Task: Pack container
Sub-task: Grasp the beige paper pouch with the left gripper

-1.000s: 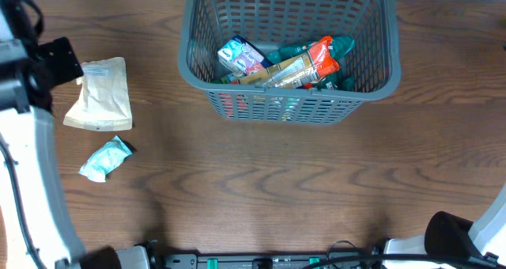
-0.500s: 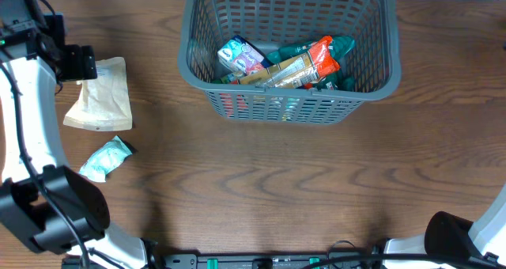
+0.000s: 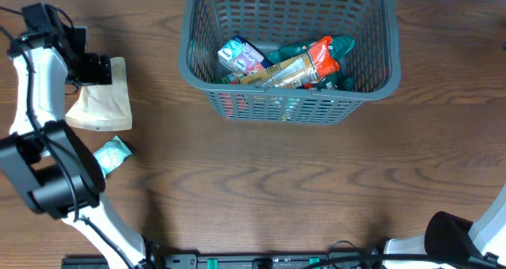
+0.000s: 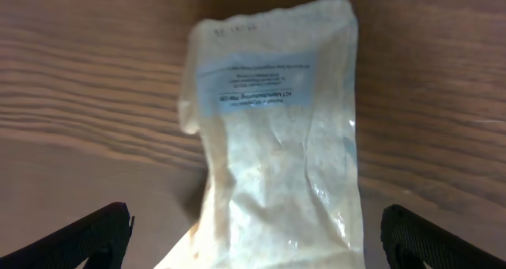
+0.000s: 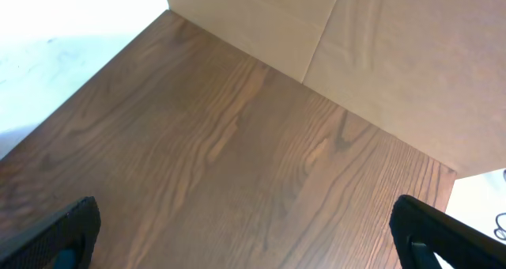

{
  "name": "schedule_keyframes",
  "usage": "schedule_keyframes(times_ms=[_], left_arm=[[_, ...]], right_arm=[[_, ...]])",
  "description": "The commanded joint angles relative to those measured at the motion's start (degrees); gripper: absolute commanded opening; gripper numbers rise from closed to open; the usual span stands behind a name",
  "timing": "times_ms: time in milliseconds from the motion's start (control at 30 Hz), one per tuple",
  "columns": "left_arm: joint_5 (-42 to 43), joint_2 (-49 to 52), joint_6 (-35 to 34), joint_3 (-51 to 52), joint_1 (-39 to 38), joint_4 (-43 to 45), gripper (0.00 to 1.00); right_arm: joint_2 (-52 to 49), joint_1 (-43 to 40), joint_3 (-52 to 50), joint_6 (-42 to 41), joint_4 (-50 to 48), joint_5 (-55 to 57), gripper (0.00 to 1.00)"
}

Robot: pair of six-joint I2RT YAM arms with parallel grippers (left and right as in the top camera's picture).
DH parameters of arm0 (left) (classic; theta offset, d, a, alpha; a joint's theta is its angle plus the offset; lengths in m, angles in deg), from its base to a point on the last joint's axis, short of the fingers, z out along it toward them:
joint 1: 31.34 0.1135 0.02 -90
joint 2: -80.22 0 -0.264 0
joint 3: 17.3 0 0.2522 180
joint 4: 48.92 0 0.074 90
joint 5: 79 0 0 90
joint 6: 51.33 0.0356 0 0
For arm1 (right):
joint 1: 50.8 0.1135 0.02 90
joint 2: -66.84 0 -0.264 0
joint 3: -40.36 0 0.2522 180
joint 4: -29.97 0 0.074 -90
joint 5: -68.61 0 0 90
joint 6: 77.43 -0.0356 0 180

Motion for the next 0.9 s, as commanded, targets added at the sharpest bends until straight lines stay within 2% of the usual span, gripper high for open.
schedule_keyframes(times_ms=[0,467,867], left_arm=[[1.0,3.3,-1.9,-0.2,0.9,0.0,1.0],[5.1,9.5,-3.5,0.1,1.9,2.1,0.99],[5.3,13.7,-3.8,0.1,1.9,2.7,0.99]], right_arm=[[0.1,-0.2,0.5,0.5,0.0,0.8,0.99],[0.1,-0.2,0.5,0.5,0.0,0.8,0.99],[0.1,-0.2,0.5,0.5,0.0,0.8,0.99]])
